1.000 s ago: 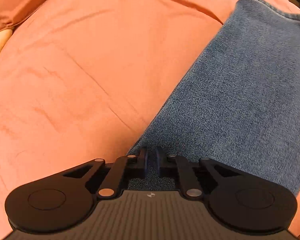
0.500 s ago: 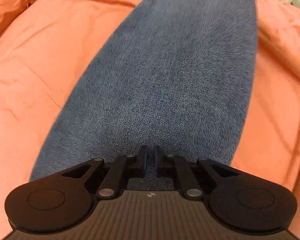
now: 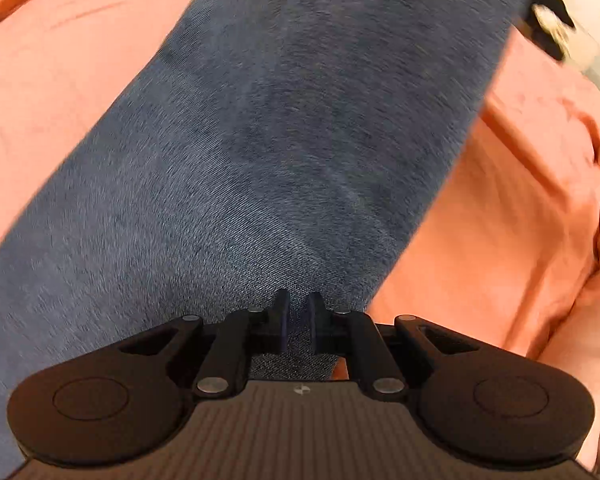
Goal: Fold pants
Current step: 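Pinch the jeans leg with the left tool while the right tool holds the hem, then lay the hem over the waistband with the right tool and open both tools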
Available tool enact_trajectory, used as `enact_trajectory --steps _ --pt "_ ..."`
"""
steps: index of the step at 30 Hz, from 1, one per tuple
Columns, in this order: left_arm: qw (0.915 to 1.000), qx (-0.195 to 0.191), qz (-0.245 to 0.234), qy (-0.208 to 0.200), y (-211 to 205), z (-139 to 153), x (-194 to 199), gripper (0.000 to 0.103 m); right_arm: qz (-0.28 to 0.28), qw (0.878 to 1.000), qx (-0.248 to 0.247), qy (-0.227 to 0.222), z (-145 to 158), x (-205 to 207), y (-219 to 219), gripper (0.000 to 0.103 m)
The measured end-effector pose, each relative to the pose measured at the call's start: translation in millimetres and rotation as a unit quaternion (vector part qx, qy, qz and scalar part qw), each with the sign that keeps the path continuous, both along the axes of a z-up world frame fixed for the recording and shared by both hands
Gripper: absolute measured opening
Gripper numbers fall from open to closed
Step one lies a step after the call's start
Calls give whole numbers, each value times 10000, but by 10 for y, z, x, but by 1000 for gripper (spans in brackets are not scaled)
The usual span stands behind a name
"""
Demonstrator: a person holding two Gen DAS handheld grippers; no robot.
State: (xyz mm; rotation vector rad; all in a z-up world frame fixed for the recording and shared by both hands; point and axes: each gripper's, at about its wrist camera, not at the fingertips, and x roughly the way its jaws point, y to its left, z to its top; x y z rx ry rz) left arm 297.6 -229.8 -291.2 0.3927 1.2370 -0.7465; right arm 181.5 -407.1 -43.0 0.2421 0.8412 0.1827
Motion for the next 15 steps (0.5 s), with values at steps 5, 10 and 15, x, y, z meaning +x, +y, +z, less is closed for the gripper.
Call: enact_trajectory --steps 5,10,15 --pt "9997 -200 67 -129 419 332 -49 11 458 9981 -305 -284 215 -214 449 11" --pt "9959 -10 622 -662 1079 821 -224 11 917 9946 -306 -370 241 -361 1020 12" --pt "9808 -60 1742 -874 1650 1049 -497 16 1437 9888 -281 -273 42 -436 1681 12"
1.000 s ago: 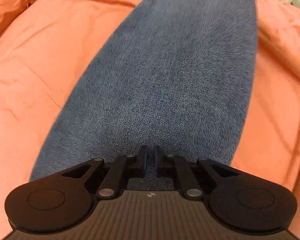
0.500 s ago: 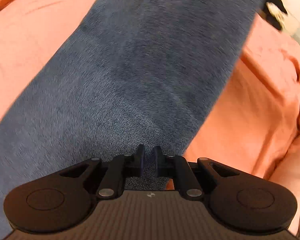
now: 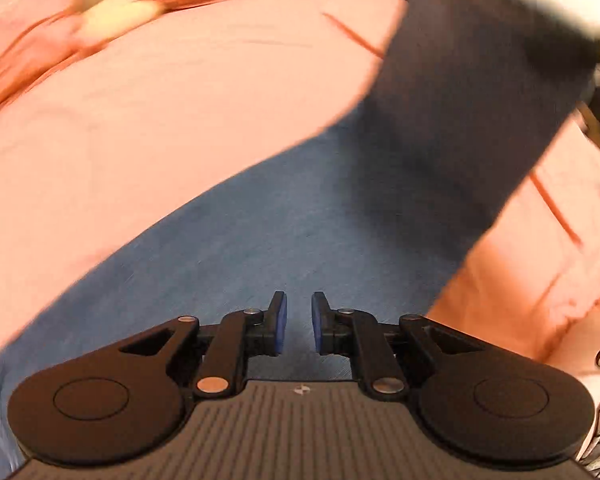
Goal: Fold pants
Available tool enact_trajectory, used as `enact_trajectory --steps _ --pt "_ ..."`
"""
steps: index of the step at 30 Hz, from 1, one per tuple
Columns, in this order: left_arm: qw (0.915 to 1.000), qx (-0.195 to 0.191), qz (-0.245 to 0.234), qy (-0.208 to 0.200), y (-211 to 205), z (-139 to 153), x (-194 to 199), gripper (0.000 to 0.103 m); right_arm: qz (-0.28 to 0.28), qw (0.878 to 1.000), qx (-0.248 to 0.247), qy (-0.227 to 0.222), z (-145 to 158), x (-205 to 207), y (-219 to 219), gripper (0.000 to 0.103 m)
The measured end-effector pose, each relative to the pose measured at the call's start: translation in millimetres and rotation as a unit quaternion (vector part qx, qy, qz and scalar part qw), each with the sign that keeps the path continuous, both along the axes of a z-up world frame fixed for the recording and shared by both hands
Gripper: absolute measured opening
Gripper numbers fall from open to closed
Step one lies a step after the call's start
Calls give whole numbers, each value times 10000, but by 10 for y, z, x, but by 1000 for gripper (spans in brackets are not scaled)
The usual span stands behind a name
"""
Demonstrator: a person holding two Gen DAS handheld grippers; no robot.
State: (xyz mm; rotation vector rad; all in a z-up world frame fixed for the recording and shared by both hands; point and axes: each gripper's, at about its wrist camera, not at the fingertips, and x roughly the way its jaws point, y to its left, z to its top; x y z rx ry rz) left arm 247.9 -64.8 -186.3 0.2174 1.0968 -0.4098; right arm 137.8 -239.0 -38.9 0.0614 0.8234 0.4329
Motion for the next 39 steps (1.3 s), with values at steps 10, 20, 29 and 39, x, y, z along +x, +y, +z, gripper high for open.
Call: enact_trajectory --steps 10,20,29,39 --pt "9905 -321 1334 58 905 -51 -339 24 1169 9882 -909 398 -1006 -206 1395 16" --pt "9842 -939 1498 114 1173 -377 -528 24 1972 9572 -2086 380 -1733 -381 2082 32" --pt "9738 -1403 1788 -80 1403 -398 -574 26 1701 9731 -1452 552 -1246 -192 1751 56" --pt "9747 -1252 1840 -213 1392 -460 -521 26 615 9883 -1198 719 -1291 486 1664 69"
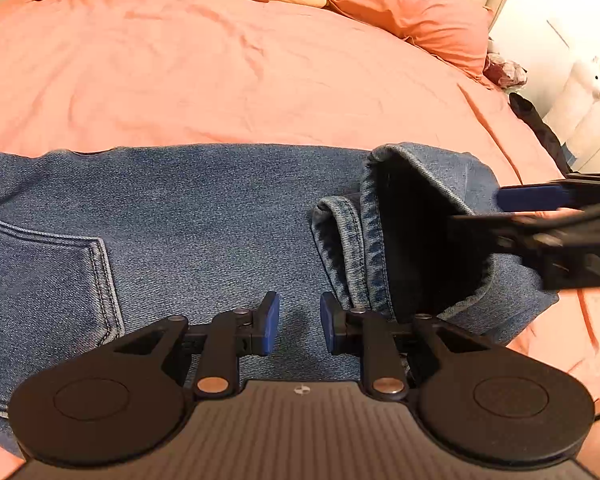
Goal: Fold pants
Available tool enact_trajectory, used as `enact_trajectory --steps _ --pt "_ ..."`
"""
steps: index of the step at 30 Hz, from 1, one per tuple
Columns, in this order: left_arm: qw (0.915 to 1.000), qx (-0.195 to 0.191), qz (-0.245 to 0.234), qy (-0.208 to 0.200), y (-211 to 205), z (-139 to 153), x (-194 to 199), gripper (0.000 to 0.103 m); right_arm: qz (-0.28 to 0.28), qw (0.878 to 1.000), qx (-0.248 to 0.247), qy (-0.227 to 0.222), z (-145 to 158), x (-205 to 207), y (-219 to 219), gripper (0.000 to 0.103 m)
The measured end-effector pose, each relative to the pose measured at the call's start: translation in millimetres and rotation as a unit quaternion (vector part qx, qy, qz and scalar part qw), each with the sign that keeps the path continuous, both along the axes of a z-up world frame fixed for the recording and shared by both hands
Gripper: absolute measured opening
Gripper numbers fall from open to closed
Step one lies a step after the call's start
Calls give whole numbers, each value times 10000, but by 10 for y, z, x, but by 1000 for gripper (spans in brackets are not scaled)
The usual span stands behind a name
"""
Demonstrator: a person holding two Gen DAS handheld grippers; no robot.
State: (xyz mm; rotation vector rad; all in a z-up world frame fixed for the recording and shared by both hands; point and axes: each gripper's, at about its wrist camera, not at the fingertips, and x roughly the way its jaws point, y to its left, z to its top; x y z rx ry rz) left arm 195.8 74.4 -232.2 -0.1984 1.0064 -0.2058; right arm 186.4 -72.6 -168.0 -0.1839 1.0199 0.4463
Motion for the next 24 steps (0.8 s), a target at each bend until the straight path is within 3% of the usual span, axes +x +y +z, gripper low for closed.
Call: enact_trajectory --steps 3,5,8,10,15,18,20,24 --pt "10000 -41 23 5 34 -18 3 26 200 9993 -316 6 -198 103 206 26" --pt "10000 -53 66 4 58 -24 11 26 377 9986 -367 16 -295 93 320 26" --pt "9999 -90 137 19 95 -36 39 26 466 9976 47 519 -460 191 449 20" --pt "9998 -70 169 50 111 -54 58 26 474 9963 102 707 -564 228 540 9" --pt "9993 -235 267 89 185 -63 70 26 473 9957 391 694 -430 230 375 13" --pt "9987 -386 333 44 216 -42 88 26 408 9962 579 511 -157 178 116 29" --pt "9984 -481 294 -12 205 -14 93 26 361 9967 604 398 -19 137 -30 33" --pt "9988 -467 168 -56 145 2 108 26 224 9961 569 633 -16 26 -161 45"
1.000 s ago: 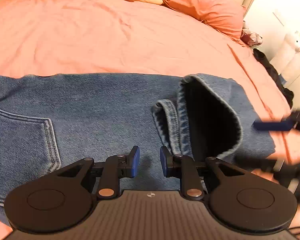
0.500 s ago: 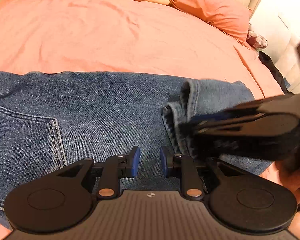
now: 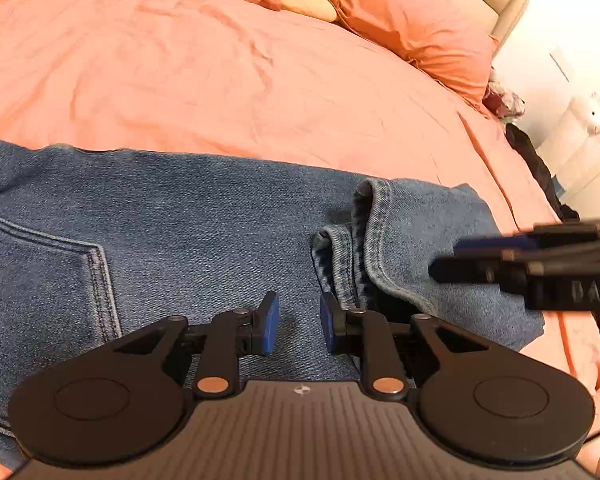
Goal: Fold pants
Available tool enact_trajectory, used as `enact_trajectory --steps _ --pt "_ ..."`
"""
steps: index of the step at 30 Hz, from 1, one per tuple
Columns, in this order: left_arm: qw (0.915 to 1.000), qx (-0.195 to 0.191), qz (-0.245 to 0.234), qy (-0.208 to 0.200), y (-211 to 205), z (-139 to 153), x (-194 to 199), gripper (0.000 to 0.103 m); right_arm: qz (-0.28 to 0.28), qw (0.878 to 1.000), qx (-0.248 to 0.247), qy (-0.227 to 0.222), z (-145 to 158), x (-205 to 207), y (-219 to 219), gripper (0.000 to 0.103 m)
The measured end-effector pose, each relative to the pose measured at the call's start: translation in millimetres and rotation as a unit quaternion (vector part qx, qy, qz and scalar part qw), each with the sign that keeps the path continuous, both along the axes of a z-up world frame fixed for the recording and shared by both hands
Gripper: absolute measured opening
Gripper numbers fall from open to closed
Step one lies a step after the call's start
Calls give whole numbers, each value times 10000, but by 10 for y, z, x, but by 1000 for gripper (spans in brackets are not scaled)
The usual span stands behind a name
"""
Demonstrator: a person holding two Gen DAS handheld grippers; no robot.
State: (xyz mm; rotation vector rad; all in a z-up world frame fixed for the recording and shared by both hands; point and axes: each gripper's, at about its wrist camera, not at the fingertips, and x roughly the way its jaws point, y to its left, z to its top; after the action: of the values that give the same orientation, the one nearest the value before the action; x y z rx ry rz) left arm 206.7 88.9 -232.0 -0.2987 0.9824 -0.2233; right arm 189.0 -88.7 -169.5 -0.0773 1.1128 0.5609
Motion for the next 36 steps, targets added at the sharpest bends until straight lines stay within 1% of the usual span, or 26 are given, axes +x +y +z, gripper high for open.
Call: enact_trajectory --steps 1,3,4,7,8,9,10,11,12,15,18,20,21,22,24,27,29,31,32,34,35,36 --pt "10000 43 -7 14 -15 -2 11 26 -22 10000 -9 96 -55 -10 31 51" --pt "9999 115 -14 38 -27 -15 12 26 -25 9998 -35 179 -175 -92 87 57" --pt "9999 128 -20 47 -28 -16 9 26 -65 9997 -74 205 -236 -127 107 59" --pt "9998 171 -22 51 -24 -9 -18 26 -350 9984 -129 430 -445 -190 130 59" --pt "9998 186 -20 52 -22 -5 -26 26 -414 9982 -167 412 -473 -215 123 58" --pt "9998 190 -16 56 -18 -3 -34 26 -440 9982 -238 337 -474 -238 112 47" --pt "9998 191 -14 59 -18 -2 -46 26 -413 9984 -257 295 -462 -265 100 34" --pt "9998 195 -21 57 -27 1 -53 26 -399 9984 -145 366 -443 -283 70 27" --pt "9998 208 -41 47 -41 3 -57 26 -411 9982 -56 441 -430 -300 31 10" --pt "9996 258 -133 12 -87 12 -62 26 -377 9985 32 386 -261 -351 -63 6" --pt "9994 258 -214 -38 -127 31 -76 26 -252 9988 228 357 47 -409 -140 4" --pt "9993 277 -222 -70 -139 41 -90 26 -11 9993 158 328 241 -473 -167 5" --pt "9994 264 -219 -76 -137 45 -93 26 94 9995 59 307 282 -499 -146 4" --pt "9995 232 -218 -82 -136 49 -90 26 168 9993 -13 332 270 -509 -101 5" --pt "9997 118 -213 -86 -116 50 -89 26 248 9987 -96 444 139 -524 -42 5" --pt "9997 -95 -212 -102 -73 48 -105 26 174 9969 -68 767 -222 -513 33 5" --pt "9995 -205 -220 -94 -67 41 -103 26 177 9965 -106 816 -418 -578 90 5" --pt "9993 -298 -234 -47 -53 23 -105 26 206 9964 -138 815 -513 -597 131 5" --pt "9990 -356 -264 -18 -58 12 -96 27 222 9965 -152 791 -530 -608 141 5" --pt "9984 -469 -325 44 -100 -5 -53 42 247 9966 -147 766 -562 -614 149 5" --pt "9979 -523 -368 55 -137 -9 -26 46 254 9966 -132 769 -567 -615 140 5" --pt "9976 -568 -400 77 -176 -12 3 53 248 9966 -109 780 -585 -613 142 5"
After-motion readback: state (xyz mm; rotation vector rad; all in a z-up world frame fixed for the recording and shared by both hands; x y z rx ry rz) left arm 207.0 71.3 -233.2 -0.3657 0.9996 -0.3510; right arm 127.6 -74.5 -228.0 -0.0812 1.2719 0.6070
